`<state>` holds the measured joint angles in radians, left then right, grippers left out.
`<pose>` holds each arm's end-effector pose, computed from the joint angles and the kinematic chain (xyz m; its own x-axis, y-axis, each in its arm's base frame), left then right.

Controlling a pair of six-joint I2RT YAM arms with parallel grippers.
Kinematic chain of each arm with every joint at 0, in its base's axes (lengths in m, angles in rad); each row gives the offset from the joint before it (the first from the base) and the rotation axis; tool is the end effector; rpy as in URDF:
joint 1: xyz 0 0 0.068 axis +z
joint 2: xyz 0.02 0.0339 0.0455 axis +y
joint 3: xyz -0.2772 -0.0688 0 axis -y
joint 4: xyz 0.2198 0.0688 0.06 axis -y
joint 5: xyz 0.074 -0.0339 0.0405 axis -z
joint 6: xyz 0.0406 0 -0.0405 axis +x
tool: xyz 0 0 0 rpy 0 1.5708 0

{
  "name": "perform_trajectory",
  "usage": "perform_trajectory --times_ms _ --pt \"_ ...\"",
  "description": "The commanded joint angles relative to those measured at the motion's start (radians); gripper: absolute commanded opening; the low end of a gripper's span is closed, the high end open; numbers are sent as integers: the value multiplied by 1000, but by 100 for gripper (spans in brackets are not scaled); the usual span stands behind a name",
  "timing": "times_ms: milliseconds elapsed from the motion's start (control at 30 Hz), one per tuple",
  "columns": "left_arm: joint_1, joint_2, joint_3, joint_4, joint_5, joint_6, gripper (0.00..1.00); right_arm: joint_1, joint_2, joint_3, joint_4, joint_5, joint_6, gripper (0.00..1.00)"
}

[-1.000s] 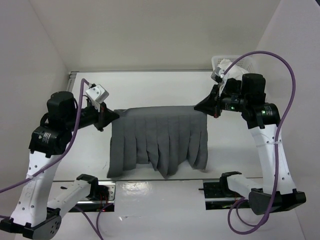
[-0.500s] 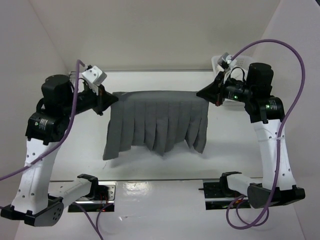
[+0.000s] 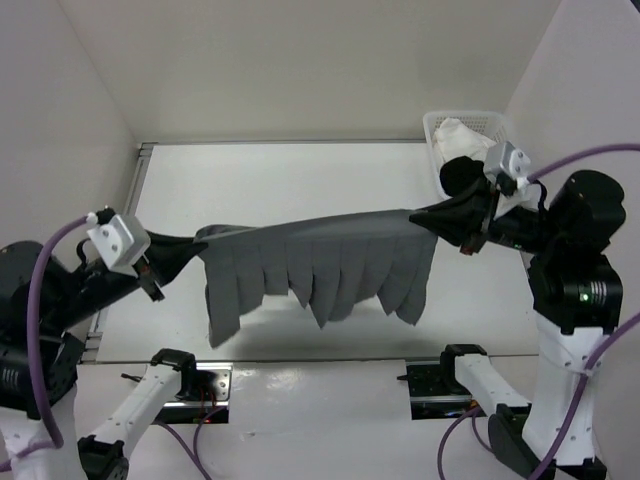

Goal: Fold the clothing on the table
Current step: Fold the skirt

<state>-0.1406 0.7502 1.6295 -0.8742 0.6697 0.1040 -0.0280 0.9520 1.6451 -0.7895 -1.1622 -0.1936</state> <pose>0.0133 -0.0273 0.5106 0.0802 0.0708 -0.9943 0.7200 0.6856 0.1070 0.0807 0.0350 0.5172 0.0791 -0.0787 -0.9938 -0.9036 0.4154 -0.1048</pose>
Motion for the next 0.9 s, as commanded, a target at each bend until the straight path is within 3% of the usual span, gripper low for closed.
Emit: perform_trajectory --times_ms 0,233,533,867 --pt "67 -77 -29 -71 -274 120 1 -96 -27 -13 -36 122 -112 0" --pt "42 18 -91 -48 -275 120 2 -118 39 -70 -18 134 -102 0" --pt "42 343 -233 81 -245 129 2 -118 243 -156 36 211 -121 0" --pt "42 606 -289 244 -193 89 2 22 464 -200 107 435 -167 0"
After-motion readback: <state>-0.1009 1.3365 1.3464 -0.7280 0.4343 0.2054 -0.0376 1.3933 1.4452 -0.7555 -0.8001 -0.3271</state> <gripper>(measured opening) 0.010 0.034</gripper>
